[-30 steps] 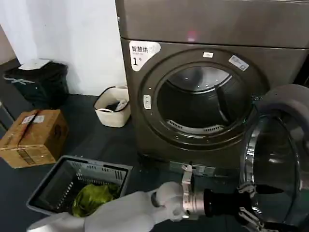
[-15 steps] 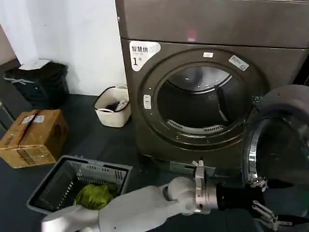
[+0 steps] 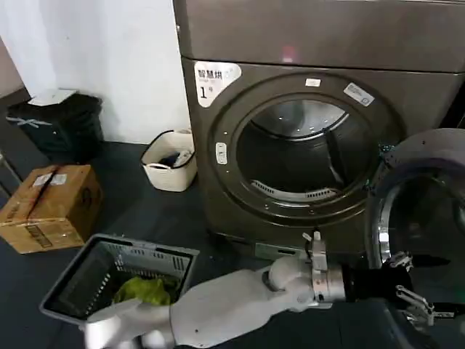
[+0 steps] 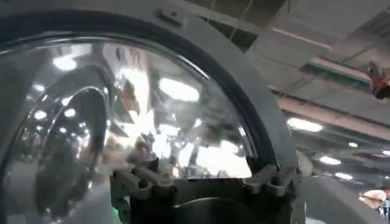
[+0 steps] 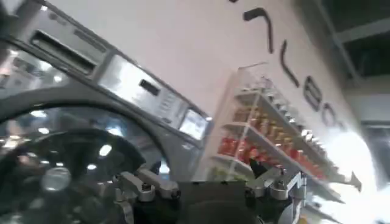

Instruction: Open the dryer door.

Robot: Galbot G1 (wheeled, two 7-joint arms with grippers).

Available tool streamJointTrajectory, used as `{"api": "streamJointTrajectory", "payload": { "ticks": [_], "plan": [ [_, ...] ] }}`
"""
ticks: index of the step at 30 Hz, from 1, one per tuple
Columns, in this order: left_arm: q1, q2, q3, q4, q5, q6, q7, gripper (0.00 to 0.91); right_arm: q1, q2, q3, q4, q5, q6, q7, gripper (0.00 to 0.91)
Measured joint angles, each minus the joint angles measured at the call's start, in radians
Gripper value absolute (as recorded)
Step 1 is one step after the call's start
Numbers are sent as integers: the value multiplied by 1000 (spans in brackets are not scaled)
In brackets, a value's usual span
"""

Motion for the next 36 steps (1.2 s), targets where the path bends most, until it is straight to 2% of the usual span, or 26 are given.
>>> {"api": "streamJointTrajectory", "payload": {
  "ticks": [5, 8, 16, 23, 27, 31, 33, 36],
  "plan": [
    [-19, -25, 2, 46, 0, -3, 1, 907, -15, 0, 45, -10, -78, -11, 71, 907],
    [-26, -38, 2, 68, -2, -3, 0, 907, -22, -4, 65, -11, -85, -17, 113, 907],
    [-39, -82, 1, 125, 3, -5, -10, 907, -33, -12, 122, -20, -106, -87, 223, 907],
    [-55, -111, -2, 173, 6, -7, -13, 907, -35, -24, 156, -34, -47, -217, 323, 907],
    [-61, -111, -6, 196, 12, -10, -15, 907, -41, -27, 170, -45, -30, -245, 335, 907],
    [-61, -110, -17, 220, 25, -16, -35, 907, -50, -30, 194, -47, -1, -306, 362, 907],
    [-56, -110, -21, 228, 32, -19, -41, 907, -53, -33, 202, -49, 11, -317, 367, 907],
    [-56, -110, -24, 242, 39, -21, -44, 907, -59, -33, 218, -45, 57, -348, 375, 907]
  ]
}}
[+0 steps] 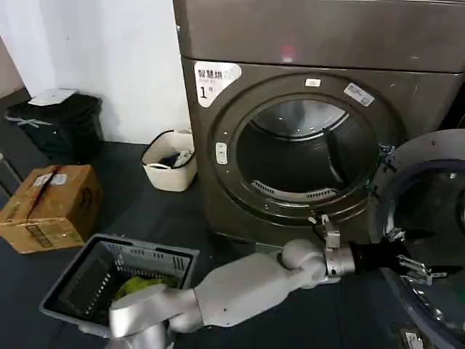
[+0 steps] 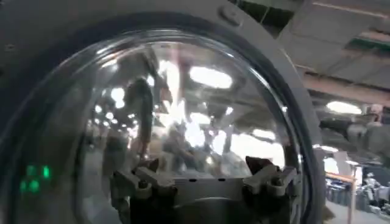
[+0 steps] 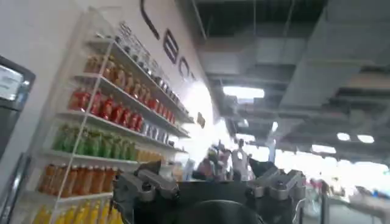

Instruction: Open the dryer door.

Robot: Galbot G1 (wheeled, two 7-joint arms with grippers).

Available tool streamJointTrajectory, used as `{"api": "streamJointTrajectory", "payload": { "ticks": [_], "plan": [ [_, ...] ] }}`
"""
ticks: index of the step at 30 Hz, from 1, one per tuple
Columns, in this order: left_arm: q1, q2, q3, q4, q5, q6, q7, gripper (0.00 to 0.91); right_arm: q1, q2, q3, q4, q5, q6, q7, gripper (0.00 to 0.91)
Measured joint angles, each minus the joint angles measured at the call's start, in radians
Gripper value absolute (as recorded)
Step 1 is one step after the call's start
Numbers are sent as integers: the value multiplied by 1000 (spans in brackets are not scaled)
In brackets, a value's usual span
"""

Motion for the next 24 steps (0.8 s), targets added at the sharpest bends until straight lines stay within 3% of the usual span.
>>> {"api": "streamJointTrajectory", "payload": {
  "ticks": [24],
  "plan": [
    [-29, 0, -18, 148, 68, -40, -10, 907, -13, -9, 46, -16, 17, -5, -15, 907]
  ]
}}
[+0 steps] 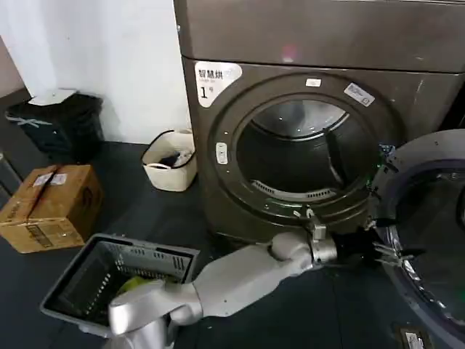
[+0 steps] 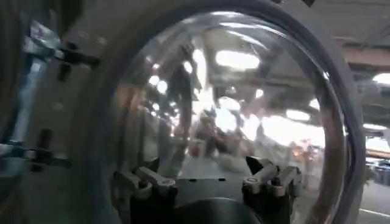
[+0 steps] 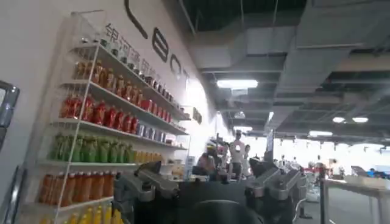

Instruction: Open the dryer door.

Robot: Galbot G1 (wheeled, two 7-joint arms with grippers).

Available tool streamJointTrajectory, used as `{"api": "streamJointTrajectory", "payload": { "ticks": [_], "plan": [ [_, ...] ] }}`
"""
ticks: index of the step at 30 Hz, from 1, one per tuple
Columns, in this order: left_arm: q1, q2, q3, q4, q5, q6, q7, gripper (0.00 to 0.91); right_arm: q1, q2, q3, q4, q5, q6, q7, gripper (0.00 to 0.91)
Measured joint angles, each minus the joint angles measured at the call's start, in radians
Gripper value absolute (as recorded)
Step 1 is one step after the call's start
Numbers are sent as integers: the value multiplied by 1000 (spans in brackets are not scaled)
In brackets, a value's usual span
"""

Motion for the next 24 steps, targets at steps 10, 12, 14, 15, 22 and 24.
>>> {"api": "streamJointTrajectory", "payload": {
  "ticks": [10, 12, 14, 15, 22, 24],
  "plan": [
    [7, 0, 2, 28, 15, -8, 4, 907, -5, -1, 4, -7, 0, 6, -5, 907],
    [8, 0, 2, 33, 16, -8, 4, 907, -5, -1, 3, -7, 0, 7, -7, 907],
    [8, 0, 2, 34, 15, -8, 4, 907, -6, -1, 4, -8, 0, 7, -8, 907],
    [8, 0, 2, 34, 14, -8, 4, 907, -6, 0, 5, -8, 0, 7, -8, 907],
    [8, 0, 3, 25, 11, -10, 6, 907, -7, 0, 6, -13, -1, 8, -8, 907],
    [8, 0, 3, 19, 11, -10, 6, 907, -6, -1, 6, -12, -2, 8, -8, 907]
  ]
}}
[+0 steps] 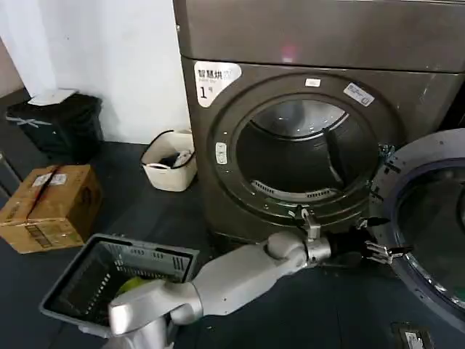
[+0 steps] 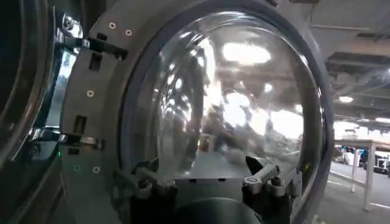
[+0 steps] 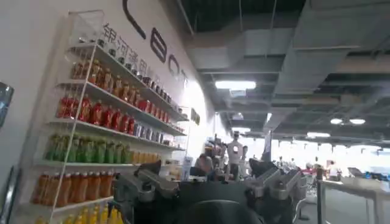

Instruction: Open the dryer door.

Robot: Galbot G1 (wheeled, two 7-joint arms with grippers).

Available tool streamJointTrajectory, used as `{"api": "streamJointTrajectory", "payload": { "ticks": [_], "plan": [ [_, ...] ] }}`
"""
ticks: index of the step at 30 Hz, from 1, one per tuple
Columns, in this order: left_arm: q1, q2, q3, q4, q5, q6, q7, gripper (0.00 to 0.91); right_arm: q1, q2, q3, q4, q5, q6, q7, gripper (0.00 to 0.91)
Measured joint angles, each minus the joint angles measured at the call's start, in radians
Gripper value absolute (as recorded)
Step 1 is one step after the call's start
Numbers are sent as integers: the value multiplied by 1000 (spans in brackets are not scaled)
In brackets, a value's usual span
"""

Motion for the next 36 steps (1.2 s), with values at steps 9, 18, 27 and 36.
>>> {"api": "streamJointTrajectory", "payload": {
  "ticks": [9, 18, 27, 36],
  "plan": [
    [-4, 0, 1, -39, -11, 5, -9, 907, 2, -8, 4, -1, -3, -8, 3, 907],
    [-6, 0, 15, -123, -32, 12, -35, 907, 4, -13, 6, -1, -5, -10, 4, 907],
    [-10, 0, 28, -241, -46, 8, -59, 907, 6, -10, 7, 3, -6, -11, 4, 907],
    [-4, 91, 25, -352, -12, -8, -92, 907, -1, -7, 15, 12, -6, -11, 0, 907]
  ]
}}
